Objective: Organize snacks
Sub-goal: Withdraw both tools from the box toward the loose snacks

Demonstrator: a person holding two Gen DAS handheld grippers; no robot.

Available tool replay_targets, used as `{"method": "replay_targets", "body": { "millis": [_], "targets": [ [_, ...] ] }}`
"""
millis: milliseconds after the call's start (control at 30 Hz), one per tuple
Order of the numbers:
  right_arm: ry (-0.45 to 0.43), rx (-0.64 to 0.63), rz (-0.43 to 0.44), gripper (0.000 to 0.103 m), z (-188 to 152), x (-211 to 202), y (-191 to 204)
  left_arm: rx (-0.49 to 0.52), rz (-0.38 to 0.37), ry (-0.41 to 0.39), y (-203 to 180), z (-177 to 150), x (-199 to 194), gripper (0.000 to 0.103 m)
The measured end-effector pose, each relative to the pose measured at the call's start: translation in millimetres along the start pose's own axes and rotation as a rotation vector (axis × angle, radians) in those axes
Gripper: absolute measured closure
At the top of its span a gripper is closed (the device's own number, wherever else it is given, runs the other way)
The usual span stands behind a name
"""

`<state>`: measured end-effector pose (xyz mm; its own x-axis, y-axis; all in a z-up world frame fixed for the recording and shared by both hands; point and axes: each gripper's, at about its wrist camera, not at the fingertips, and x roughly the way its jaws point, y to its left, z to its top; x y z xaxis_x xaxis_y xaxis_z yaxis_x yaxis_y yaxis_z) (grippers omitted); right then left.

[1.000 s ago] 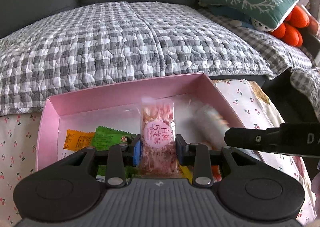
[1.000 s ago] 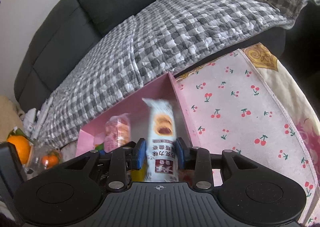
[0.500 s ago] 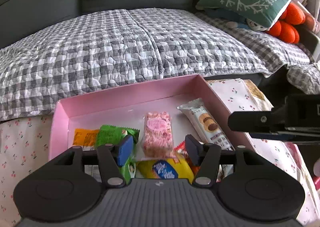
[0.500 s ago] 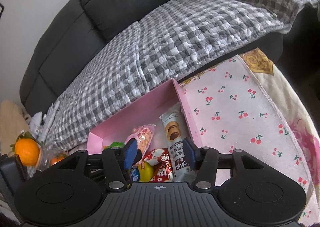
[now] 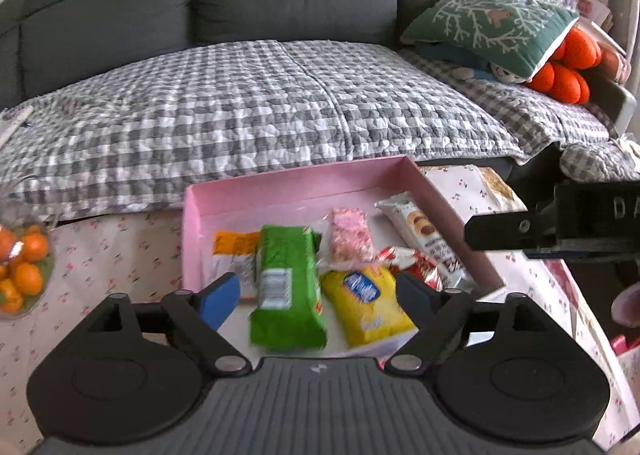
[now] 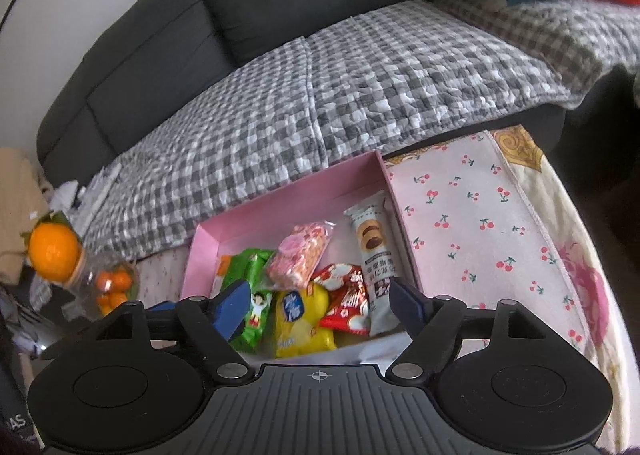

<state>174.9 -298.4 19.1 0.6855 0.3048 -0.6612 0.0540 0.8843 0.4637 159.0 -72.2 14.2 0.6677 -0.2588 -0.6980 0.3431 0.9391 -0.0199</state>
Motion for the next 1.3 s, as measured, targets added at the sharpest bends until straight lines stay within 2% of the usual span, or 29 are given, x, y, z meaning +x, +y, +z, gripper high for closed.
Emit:
{"method": "replay_targets", "body": {
  "millis": [467,733,867,1033,1133,1300],
  "targets": [
    [0.026,-0.131,-0.069,0.018,-42.2,-44.1,41.3,0.021,0.045,0.004,18.9,-40.2,-52.2,0.003],
    [0.029,-0.193,-0.082,0.016,-71.4,-62.4,53.1,-0.001,0.048,0.011,24.9,-66.3,-73.9,0.001],
    [0.015,-0.211,-0.085,0.009,-84.6,-67.3,49.4,-0.019,0.031,0.003,29.1,-78.3,-77.1,0.001],
    [-0.003,-0.203,-0.089,0.008,-102.6,-66.0,33.9,-0.030,0.013,-0.010,32.6,-89.6,-78.4,0.001],
    [0.003,-0.253,-0.121,0.008,-111.3,-63.9,29.2,-0.045,-0.011,-0.003,31.0,-96.9,-75.8,0.001],
    [-0.007,-0.323,-0.128,0.008,-128.7,-57.2,13.7,-0.032,-0.046,0.007,24.1,-109.7,-68.0,0.001]
  ]
}}
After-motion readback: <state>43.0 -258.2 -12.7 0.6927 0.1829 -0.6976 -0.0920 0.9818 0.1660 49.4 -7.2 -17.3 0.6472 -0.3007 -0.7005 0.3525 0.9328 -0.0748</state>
